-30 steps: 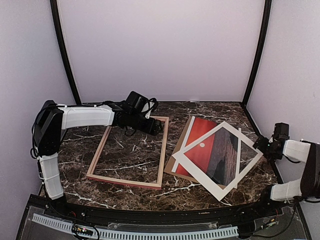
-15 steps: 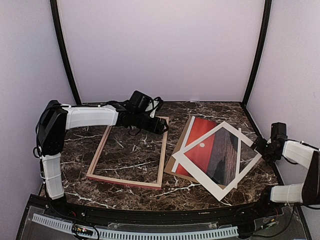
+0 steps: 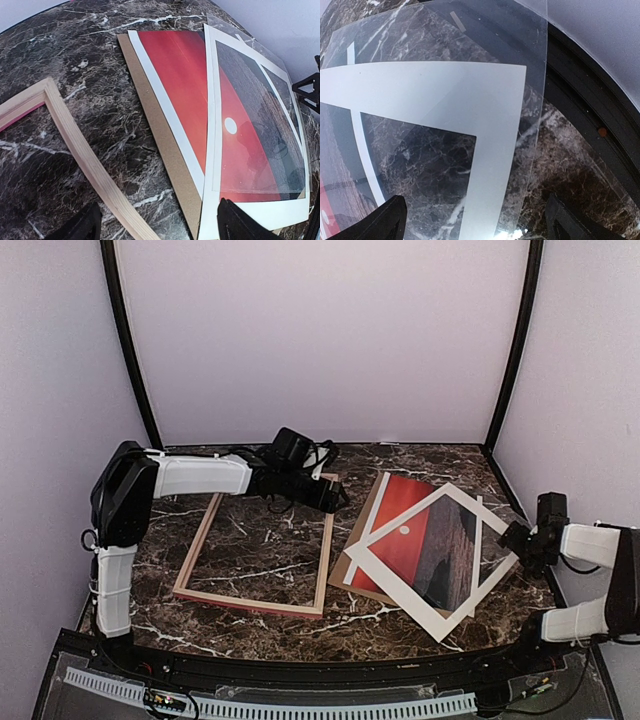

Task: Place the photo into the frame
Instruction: Adjust the glass panel on the mat board.

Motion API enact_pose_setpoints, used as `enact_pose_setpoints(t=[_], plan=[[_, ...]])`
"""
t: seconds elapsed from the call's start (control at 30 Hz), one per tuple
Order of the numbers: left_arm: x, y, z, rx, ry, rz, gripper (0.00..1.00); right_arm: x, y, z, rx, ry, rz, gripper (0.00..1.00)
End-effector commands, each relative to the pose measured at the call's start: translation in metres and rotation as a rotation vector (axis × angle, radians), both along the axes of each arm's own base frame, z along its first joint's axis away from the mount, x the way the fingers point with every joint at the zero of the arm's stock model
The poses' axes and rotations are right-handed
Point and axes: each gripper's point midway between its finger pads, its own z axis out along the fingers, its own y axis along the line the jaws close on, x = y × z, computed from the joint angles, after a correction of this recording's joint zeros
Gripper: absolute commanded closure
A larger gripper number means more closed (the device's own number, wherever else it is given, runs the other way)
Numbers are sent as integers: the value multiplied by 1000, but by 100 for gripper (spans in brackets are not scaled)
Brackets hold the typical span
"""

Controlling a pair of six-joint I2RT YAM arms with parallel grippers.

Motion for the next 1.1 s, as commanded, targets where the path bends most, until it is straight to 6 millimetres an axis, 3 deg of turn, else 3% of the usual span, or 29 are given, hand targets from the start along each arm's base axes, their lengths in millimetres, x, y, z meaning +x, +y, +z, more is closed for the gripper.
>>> enact_pose_setpoints(t=[0.0,0.03,0.07,0.1,0.13,0.17,0.2,0.27,0.3,0.33,0.37,0.47,0.67,0.8,0.9,0.93,0.97,1.07], plan=[[-5,-29,3,-67,18,-85,16,5,14,-11,48,17,71,3],[-4,-35,8,-79,12,-102,15,8,16,-12,51,19,85,4],[-8,-40,-4,-64,32,-119,15,12,18,-13,54,23,103,4],[-6,-47,2,-71,13,-137,15,15,20,-14,54,25,120,4],[-12,-54,-9,-51,32,-155,15,19,23,-15,55,31,140,4],[-11,-61,-2,-57,10,-170,15,24,26,-16,54,37,162,4],[-16,-67,-13,-37,24,-183,15,27,30,-17,49,45,186,5],[-14,-81,-9,-48,14,-195,15,35,36,-23,39,74,234,5],[-15,-83,-24,-31,44,-190,16,41,41,-24,45,78,262,5],[-12,-89,-18,-41,37,-184,16,50,47,-23,49,74,298,6],[-14,-89,-32,-23,75,-169,16,55,56,-24,52,75,335,6],[-8,-92,-39,-18,109,-114,17,75,74,-24,25,80,431,7],[-10,-77,-67,68,165,-35,18,112,108,-13,-16,38,605,7],[-35,-70,-85,124,239,-59,24,131,114,-1,-15,-10,635,6],[-68,-69,-97,150,302,-115,31,141,117,4,-2,-30,638,6],[-79,-74,-89,133,308,-148,33,143,117,3,2,-29,636,6],[-90,-71,-95,141,335,-161,36,144,117,2,5,-26,630,6],[-114,-75,-71,87,345,-236,42,149,113,2,-10,-18,602,6]])
